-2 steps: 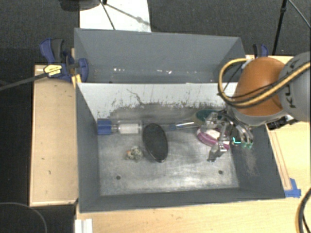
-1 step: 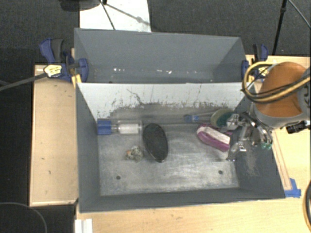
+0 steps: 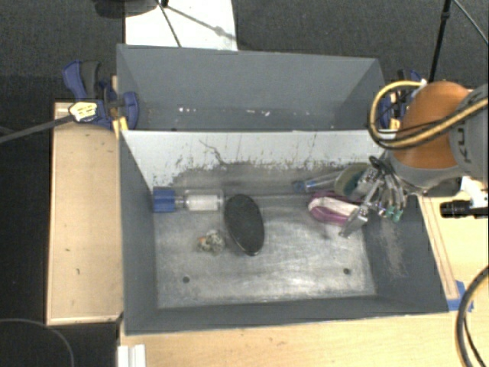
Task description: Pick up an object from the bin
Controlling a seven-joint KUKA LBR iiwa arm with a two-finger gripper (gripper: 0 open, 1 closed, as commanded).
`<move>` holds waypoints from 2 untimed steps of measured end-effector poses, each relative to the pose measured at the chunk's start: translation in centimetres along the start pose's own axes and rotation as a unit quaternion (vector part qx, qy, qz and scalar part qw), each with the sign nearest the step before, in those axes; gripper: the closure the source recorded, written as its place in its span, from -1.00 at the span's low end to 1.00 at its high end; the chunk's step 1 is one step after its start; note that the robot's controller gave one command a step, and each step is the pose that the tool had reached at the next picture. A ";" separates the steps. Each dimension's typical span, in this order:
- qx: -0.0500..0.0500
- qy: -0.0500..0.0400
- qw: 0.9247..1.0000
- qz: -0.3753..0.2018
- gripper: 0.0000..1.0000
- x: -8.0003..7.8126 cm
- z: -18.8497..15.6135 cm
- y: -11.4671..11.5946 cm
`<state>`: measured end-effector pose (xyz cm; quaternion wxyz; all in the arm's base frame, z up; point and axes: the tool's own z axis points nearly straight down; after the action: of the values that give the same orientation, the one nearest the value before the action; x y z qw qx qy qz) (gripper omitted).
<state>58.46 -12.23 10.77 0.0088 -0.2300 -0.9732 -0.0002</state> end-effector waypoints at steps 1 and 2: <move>-0.002 -0.009 1.000 -0.001 1.00 -0.4 -0.3 0.1; 0.001 0.002 1.000 -0.003 -1.00 0.0 0.0 -0.1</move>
Offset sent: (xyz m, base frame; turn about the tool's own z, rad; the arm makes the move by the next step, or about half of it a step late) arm 0.0000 0.0000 0.0000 0.0000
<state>58.37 -12.31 10.76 0.0107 -0.2275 -0.9737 0.0007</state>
